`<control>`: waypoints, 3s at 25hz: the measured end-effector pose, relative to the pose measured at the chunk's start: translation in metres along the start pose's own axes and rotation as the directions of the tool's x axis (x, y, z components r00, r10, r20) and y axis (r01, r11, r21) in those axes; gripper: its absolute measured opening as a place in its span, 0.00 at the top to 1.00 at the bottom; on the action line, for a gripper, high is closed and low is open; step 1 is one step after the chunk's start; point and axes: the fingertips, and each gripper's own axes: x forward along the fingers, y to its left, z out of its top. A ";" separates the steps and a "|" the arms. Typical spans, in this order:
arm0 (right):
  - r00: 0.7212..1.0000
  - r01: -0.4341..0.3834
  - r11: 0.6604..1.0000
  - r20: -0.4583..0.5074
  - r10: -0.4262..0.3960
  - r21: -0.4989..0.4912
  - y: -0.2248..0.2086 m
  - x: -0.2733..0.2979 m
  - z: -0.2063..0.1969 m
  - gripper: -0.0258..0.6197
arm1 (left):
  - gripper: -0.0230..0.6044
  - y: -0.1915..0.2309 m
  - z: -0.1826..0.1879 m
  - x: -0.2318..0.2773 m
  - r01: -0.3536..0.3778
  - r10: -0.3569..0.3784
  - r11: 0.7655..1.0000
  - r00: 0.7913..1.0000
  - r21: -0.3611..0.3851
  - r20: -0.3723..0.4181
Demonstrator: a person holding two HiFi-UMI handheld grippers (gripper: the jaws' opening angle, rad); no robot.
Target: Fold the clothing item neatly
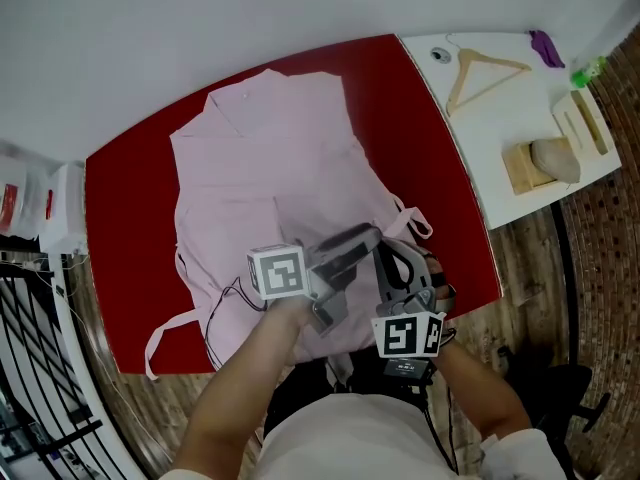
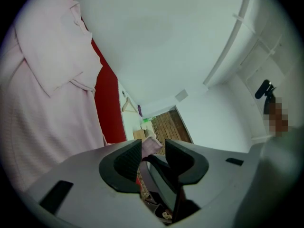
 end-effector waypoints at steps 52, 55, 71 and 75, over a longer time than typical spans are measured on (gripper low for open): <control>0.865 -0.341 0.933 -0.428 0.263 -0.116 0.050 0.083 -0.131 0.92 | 0.71 0.130 0.064 -0.257 -0.361 0.520 0.853 0.650 -0.376 0.555; 0.854 -0.350 0.931 -0.444 0.273 -0.101 0.050 0.087 -0.134 0.92 | 0.67 0.142 0.063 -0.279 -0.434 0.580 0.815 0.580 -0.385 0.572; 0.922 -0.202 0.979 -0.335 0.193 0.009 0.022 0.079 -0.113 0.92 | 0.88 0.139 0.031 -0.158 -0.503 0.489 0.858 0.862 0.105 0.130; 0.910 -0.163 0.986 -0.380 0.168 0.046 0.012 0.067 -0.137 0.92 | 0.91 0.174 0.032 -0.179 -0.574 0.569 0.818 0.817 0.036 0.095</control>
